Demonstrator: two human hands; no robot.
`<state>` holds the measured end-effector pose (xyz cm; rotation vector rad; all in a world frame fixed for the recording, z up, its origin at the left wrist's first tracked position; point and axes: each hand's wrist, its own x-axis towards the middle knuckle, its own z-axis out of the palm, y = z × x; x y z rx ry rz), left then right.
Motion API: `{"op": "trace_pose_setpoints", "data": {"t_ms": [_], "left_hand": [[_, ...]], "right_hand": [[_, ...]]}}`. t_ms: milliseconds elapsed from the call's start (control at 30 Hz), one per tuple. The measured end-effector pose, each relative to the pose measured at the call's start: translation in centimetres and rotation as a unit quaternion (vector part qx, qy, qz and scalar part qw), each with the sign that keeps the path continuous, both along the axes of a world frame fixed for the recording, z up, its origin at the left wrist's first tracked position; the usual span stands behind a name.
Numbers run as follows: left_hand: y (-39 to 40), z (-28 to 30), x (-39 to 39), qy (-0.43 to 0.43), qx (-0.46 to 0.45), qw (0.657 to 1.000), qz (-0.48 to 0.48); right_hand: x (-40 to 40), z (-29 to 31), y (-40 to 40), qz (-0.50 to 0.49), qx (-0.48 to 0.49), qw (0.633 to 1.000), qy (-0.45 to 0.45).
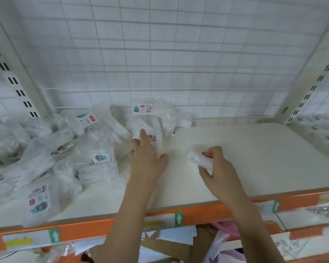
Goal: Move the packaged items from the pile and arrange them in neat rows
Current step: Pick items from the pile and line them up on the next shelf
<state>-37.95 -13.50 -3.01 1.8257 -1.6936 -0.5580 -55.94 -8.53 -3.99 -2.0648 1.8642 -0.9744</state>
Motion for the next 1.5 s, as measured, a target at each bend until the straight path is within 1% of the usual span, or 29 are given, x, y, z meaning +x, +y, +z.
{"op": "trace_pose_setpoints", "data": {"t_ms": [100, 233, 367, 500, 567, 667, 733, 800, 900, 1000, 1167, 1333, 1400, 1500], "left_hand": [[1.7, 0.5, -1.2, 0.039, -0.048, 0.998, -0.008], [2.7, 0.8, -5.4, 0.047, -0.088, 0.995, -0.017], [3.1, 0.6, -13.0, 0.095, -0.098, 0.991, -0.013], [4.1, 0.5, -22.4, 0.141, -0.101, 0.985, -0.024], [4.7, 0.4, -26.5, 0.150, -0.090, 0.984, -0.025], [5.3, 0.1, -30.9, 0.112, -0.086, 0.990, -0.026], [5.4, 0.1, -32.5, 0.075, -0.086, 0.993, -0.028], [5.1, 0.3, -33.6, 0.055, -0.092, 0.993, -0.037], [4.2, 0.7, -34.9, 0.053, -0.101, 0.992, -0.044], [3.0, 0.9, -36.4, 0.032, -0.097, 0.993, -0.061], [1.4, 0.7, -40.1, 0.008, -0.095, 0.991, -0.091], [0.6, 0.7, -44.9, 0.017, -0.085, 0.990, -0.111], [0.3, 0.6, -47.2, 0.030, -0.087, 0.990, -0.106], [0.5, 0.6, -51.0, 0.019, -0.093, 0.992, -0.088]], "right_hand": [[-1.7, 0.0, -0.4, 0.029, -0.011, 0.999, -0.012], [-6.2, 0.4, -0.4, 0.045, -0.030, 0.998, -0.032], [-14.2, 0.2, -0.3, 0.031, -0.061, 0.997, -0.037], [-23.7, -0.4, 0.8, 0.015, -0.059, 0.998, -0.018], [-27.8, -0.6, 1.3, 0.013, -0.059, 0.998, -0.017], [-32.4, -0.7, 1.5, 0.015, -0.064, 0.998, -0.025], [-34.4, -0.6, 1.4, 0.004, -0.067, 0.998, -0.023], [-35.8, -0.5, 1.0, -0.016, -0.085, 0.996, -0.022], [-37.4, -0.5, 0.0, -0.035, -0.107, 0.994, -0.017], [-39.0, -0.1, -0.5, -0.042, -0.108, 0.993, -0.013], [-42.4, 0.5, -1.0, -0.040, -0.066, 0.997, -0.027], [-46.9, 0.5, -1.8, -0.072, -0.078, 0.993, -0.045], [-49.2, 0.7, -2.2, -0.066, -0.090, 0.992, -0.054], [-53.2, 1.3, -2.5, -0.041, -0.108, 0.993, -0.030]]}}
